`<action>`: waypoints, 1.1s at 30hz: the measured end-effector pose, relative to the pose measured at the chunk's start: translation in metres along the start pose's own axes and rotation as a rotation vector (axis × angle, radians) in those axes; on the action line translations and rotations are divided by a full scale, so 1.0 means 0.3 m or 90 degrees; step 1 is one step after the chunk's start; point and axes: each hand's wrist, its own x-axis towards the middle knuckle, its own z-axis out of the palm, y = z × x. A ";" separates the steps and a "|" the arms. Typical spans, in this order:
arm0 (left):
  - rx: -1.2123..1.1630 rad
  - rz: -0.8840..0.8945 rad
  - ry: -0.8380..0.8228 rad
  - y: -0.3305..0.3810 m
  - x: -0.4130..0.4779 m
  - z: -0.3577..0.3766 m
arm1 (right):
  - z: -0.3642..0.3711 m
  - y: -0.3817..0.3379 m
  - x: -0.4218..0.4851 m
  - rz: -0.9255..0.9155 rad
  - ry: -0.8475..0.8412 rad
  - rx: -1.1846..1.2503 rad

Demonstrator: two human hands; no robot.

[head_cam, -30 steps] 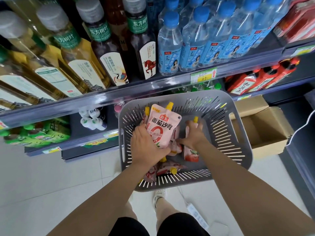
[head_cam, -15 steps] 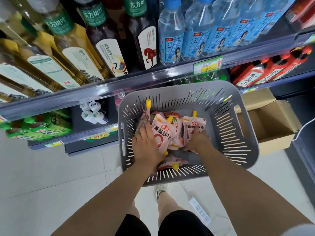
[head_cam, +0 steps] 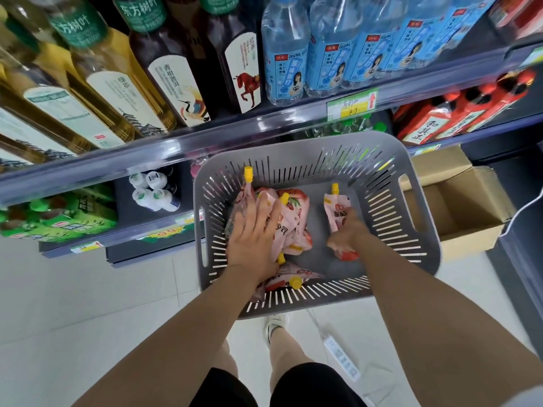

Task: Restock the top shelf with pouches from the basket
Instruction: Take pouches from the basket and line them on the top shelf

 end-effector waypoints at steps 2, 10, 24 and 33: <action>0.049 0.003 -0.014 -0.011 -0.002 0.002 | 0.006 0.006 -0.007 0.012 0.018 -0.024; 0.091 0.057 -0.073 0.021 0.031 -0.020 | 0.067 -0.055 -0.025 0.025 0.060 -0.228; 0.072 -0.002 -0.186 0.001 0.099 -0.022 | -0.093 -0.057 0.013 -0.009 0.039 0.239; -0.058 0.036 -0.211 -0.029 0.123 -0.020 | -0.032 -0.026 0.052 -0.004 0.115 0.030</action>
